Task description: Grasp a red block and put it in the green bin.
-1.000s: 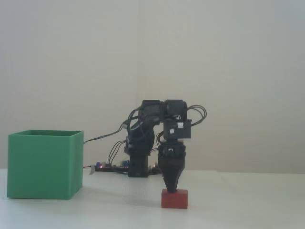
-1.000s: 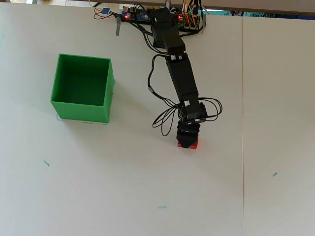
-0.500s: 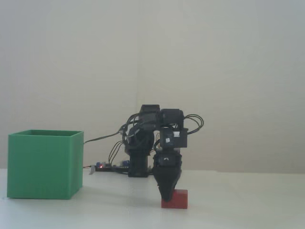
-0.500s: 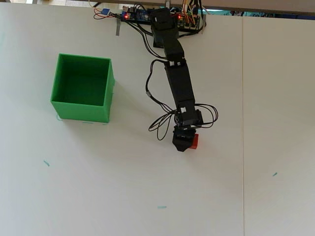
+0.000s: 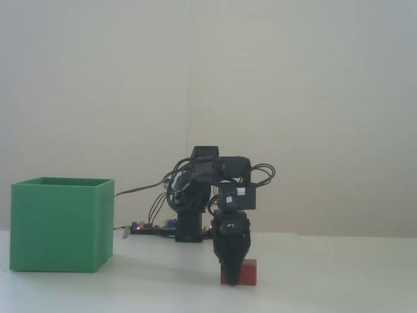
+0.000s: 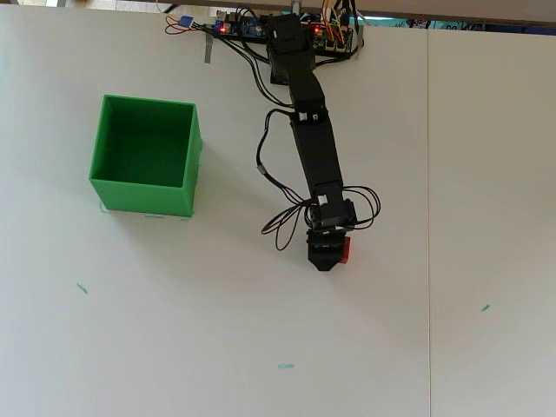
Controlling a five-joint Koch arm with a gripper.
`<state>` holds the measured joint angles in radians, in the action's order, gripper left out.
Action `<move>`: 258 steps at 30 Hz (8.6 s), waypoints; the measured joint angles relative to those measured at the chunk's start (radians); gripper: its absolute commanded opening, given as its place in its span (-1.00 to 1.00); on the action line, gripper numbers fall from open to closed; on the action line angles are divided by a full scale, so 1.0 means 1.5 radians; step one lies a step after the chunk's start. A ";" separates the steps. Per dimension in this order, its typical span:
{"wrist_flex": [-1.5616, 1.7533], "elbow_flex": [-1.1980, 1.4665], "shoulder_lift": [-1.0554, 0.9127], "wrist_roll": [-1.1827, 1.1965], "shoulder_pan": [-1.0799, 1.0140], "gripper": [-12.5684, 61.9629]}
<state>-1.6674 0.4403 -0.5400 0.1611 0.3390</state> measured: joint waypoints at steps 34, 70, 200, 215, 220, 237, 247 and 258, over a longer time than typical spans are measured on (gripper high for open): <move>0.002 0.018 -0.495 0.059 -0.177 -0.56; 0.133 0.337 -0.646 -0.122 -0.698 -0.57; 1.022 1.591 -1.131 -0.041 -0.252 0.24; 1.274 1.761 -1.131 -0.041 -0.184 0.22; 1.191 1.761 -1.131 -0.041 -0.183 0.23; 1.124 1.761 -1.131 -0.039 -0.169 0.21; 1.123 1.761 -1.131 -0.040 -0.169 0.24; 1.123 1.761 -1.131 -0.040 -0.165 0.24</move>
<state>0.0169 3.0818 -2.2365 0.1012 0.0920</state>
